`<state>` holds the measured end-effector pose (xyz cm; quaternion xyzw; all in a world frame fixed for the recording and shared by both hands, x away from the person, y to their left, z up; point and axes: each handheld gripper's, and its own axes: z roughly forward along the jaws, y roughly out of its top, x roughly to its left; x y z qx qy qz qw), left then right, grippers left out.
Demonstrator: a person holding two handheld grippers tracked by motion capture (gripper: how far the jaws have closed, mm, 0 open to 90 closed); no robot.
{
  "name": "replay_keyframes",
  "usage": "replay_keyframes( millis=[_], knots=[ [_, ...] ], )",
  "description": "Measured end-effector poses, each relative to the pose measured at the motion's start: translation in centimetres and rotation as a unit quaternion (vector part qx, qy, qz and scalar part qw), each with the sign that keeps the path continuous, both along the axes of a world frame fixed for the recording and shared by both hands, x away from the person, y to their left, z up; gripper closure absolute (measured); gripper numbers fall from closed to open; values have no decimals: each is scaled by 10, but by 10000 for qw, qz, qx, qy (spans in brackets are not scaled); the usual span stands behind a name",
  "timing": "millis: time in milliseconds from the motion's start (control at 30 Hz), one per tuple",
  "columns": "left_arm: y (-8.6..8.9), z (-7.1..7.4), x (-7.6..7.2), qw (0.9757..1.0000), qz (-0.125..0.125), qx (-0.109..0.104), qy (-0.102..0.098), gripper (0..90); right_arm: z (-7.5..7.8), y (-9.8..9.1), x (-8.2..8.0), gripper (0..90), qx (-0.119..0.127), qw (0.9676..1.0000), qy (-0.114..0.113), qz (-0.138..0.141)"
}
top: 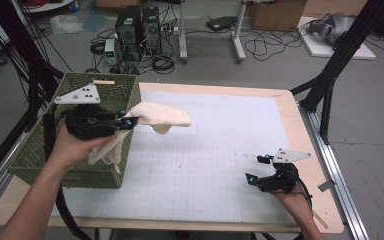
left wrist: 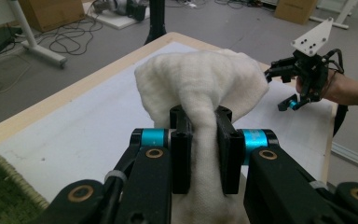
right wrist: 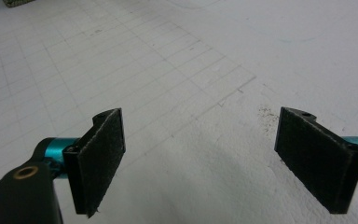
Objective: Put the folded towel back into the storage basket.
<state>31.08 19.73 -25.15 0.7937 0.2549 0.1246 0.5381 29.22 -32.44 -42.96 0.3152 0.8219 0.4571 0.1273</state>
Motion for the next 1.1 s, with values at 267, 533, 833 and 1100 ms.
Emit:
replay_keyframes(
  millis=[267, 533, 833, 1100],
  knots=[
    [13, 2, 0, 9999, 135, -12, -28, 788, -1, 1, 0, 155, -30, 10000, 11, 26],
    [34, 6, 0, 9991, 414, -72, -71, 788, -1, 1, 1, 154, -37, 10000, 44, 26],
    [54, 1, 0, 9975, 700, -70, -38, 788, -1, 2, 1, 154, -49, 10000, 43, 26],
    [64, -6, 3, 9966, 821, -43, 39, 788, -3, 3, 2, 154, -53, 9999, 70, 50]
  ],
)
